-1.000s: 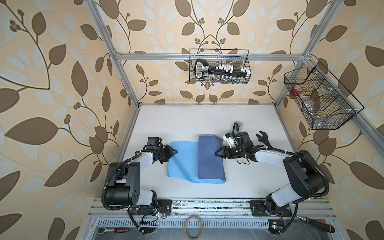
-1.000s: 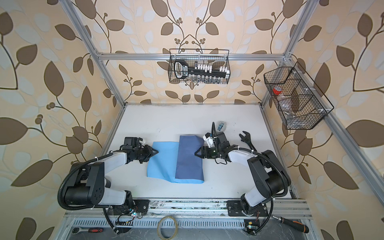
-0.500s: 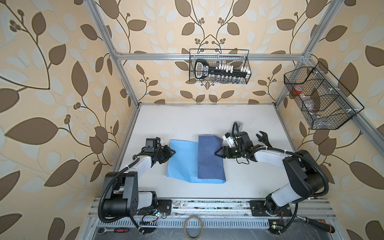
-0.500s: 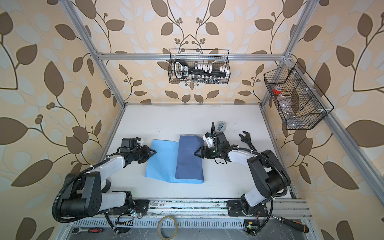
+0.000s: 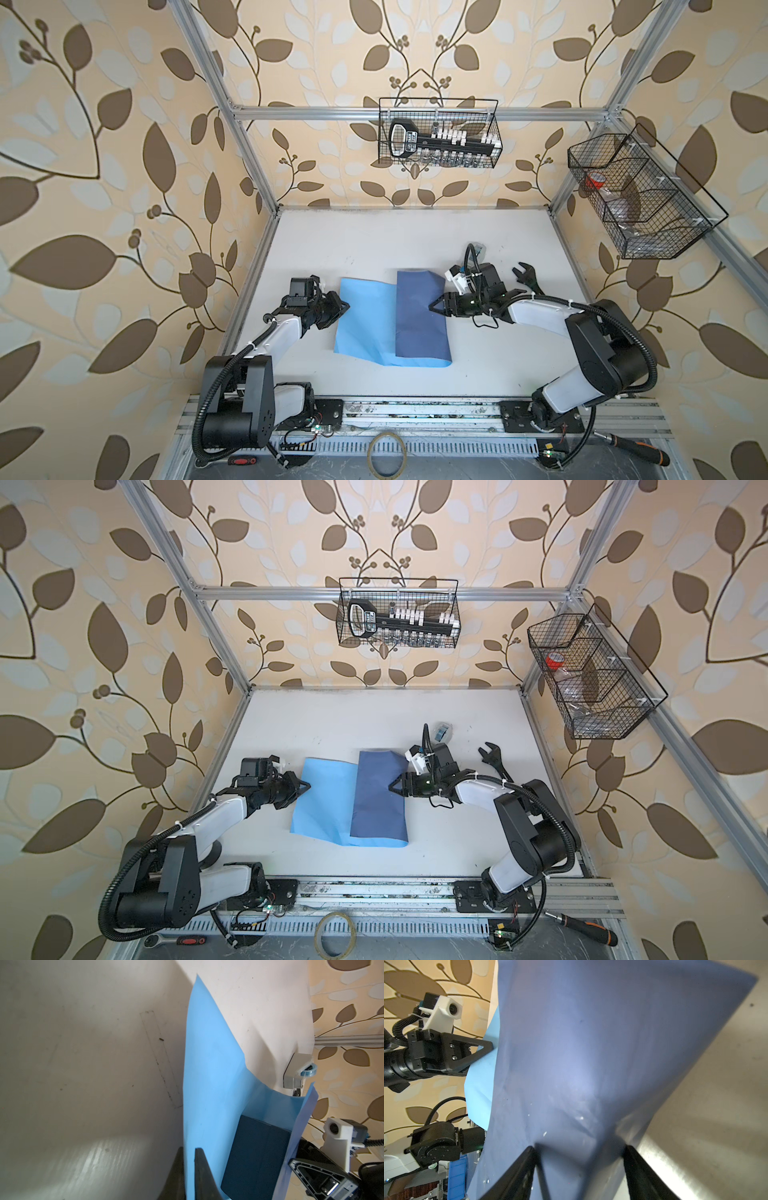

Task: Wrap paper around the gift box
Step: 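Move the left gripper to the nearby paper edge while the right holds the flap, then lift the light blue paper edge with the left gripper toward the right gripper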

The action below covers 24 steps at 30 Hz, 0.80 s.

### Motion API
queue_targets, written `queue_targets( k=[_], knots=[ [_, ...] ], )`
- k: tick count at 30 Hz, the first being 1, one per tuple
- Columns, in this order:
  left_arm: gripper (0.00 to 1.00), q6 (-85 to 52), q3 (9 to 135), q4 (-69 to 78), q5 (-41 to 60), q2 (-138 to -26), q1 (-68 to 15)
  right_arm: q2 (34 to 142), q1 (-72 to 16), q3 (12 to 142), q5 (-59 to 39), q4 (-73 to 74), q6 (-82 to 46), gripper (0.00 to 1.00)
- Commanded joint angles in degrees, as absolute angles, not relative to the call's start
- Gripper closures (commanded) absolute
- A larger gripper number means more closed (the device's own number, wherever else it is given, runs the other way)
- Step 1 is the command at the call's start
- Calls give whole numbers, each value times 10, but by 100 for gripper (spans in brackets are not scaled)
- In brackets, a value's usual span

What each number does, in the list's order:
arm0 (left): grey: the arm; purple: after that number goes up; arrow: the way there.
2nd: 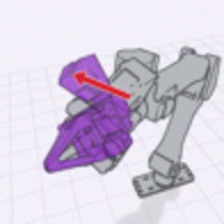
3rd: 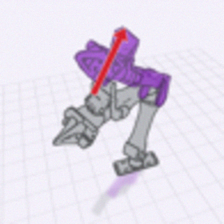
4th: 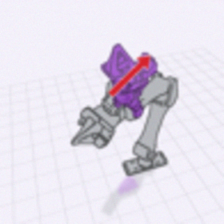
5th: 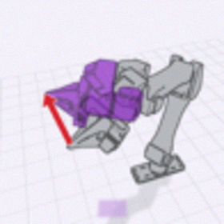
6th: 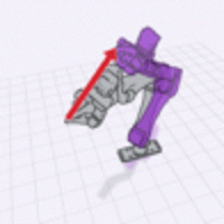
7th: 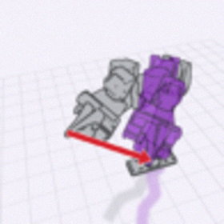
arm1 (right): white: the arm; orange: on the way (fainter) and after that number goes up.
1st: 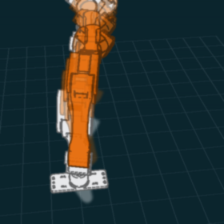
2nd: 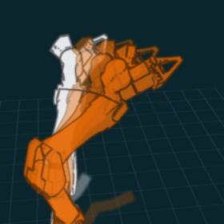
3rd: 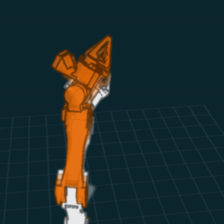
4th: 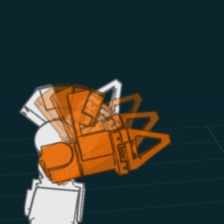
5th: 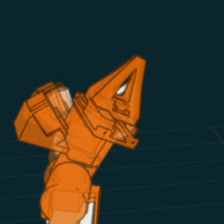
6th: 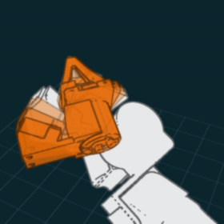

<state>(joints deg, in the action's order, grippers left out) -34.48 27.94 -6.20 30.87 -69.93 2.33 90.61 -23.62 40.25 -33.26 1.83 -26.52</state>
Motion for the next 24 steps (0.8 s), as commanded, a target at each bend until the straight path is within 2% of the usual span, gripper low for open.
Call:
queue_targets(
  k=[1, 8, 14, 17, 24],
  knots=[
    [92, -335, 282, -68, 309, -680, 27, 950, -244, 380, -232, -72, -242, 34],
    [100, -361, 274, -47, 353, -673, 26, 950, -244, 380, -233, -71, -243, 34],
    [100, -394, 281, -52, 374, -642, 9, 949, -245, 380, -231, -71, -244, 35],
    [100, -396, 306, -94, 341, -613, -26, 952, -246, 381, -229, -72, -244, 35],
    [100, -414, 385, -201, 186, -587, -147, 956, -250, 384, -225, -74, -245, 35]
  ],
)
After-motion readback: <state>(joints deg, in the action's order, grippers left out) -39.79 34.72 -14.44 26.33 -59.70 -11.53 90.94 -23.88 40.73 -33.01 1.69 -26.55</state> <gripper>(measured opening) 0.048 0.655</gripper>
